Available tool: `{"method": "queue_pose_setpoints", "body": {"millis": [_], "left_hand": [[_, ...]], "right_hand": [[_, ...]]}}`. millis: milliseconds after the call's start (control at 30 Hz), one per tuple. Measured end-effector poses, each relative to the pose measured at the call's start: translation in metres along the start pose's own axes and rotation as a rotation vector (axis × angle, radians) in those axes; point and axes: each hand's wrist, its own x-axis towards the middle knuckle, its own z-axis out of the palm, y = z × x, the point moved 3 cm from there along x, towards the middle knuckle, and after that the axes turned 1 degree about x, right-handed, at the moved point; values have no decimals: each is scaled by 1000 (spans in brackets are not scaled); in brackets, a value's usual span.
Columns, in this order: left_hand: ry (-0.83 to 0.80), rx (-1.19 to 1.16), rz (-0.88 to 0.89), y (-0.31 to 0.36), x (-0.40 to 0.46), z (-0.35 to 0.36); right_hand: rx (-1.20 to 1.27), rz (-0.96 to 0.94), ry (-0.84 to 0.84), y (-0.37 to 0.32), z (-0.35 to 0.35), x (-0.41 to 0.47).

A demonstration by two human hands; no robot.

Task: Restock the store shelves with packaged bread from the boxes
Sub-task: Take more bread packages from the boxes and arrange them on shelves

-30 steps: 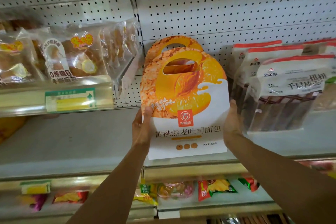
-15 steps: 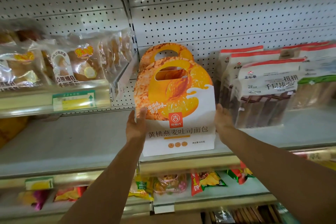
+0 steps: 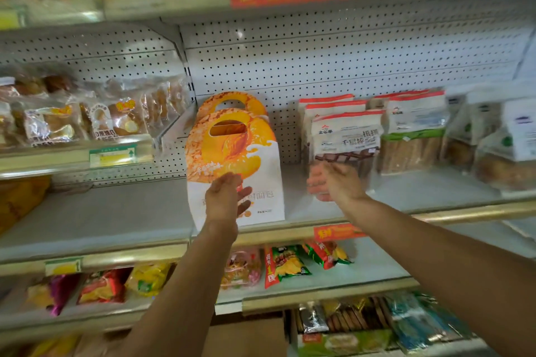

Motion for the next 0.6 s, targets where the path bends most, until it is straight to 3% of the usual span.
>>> {"method": "queue_pose_setpoints", "body": {"millis": [233, 400, 600], "left_hand": [[-167, -51, 26, 8, -119, 77], [-379, 27, 12, 5, -202, 148], [-520, 43, 3, -14, -273, 228]], "right_hand": [[-17, -90, -7, -41, -135, -74], [-9, -135, 50, -65, -237, -124], [2, -166, 169, -79, -355, -174]]}}
